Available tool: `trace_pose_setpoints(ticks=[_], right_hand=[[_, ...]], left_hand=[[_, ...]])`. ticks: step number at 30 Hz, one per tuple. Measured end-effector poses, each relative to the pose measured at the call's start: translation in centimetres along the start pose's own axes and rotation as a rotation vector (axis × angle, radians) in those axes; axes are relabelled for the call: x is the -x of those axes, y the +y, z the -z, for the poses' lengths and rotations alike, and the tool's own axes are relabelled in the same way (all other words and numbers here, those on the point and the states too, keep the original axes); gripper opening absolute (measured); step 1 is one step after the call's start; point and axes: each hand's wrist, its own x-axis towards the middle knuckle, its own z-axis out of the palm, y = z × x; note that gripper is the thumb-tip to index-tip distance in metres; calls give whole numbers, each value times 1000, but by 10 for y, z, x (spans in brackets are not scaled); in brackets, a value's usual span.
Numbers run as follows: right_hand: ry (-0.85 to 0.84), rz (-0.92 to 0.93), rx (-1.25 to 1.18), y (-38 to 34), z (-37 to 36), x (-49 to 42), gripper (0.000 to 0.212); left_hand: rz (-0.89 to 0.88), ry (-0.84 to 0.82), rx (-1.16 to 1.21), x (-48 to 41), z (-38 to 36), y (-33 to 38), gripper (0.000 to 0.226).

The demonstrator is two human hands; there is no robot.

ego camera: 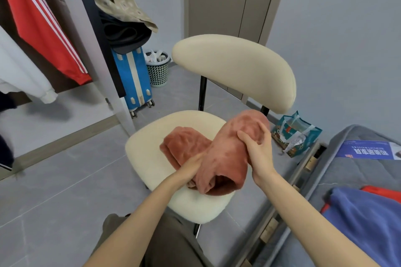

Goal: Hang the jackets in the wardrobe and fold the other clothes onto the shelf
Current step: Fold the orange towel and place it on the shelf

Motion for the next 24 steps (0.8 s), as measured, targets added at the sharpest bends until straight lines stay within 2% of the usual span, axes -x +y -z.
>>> trace_pose_setpoints(ticks=[2,5,7,10,12,14,16,18,19,21,23,24], right_hand=[[-117,-41,-96,-8,-13,4,63],[-306,-93,-172,-9,-43,4,59],[-420,2,53,-3,-65,1,54],[-524,297,539,10,-92,-15,49],[-580,410,802,21,-101,-28,48],[-626,419,973,36,-108,-39,47],[-696,391,981,51,-110,-45,47],[-755,349,944,60,-108,-49,43],[-739,337,924,61,-106,-52,39],[-583,379,884,56,-102,-60,35],[-401,503,903,53,-99,-73,36],[-374,561,937,55,-100,-79,38]], left_hand=[[79,51,167,3,14,0,41],[52,247,360,20,49,6,37],[21,380,407,31,73,15,36],[-42,489,384,34,108,24,42],[-116,516,242,30,117,27,46],[-212,572,-56,23,121,27,43],[-241,636,-408,14,116,23,42],[-256,632,-646,2,110,21,44],[-258,603,-714,-4,106,21,46],[-196,559,-834,-19,98,20,50],[-100,581,-945,-31,90,17,54],[-71,604,-967,-37,86,14,55]])
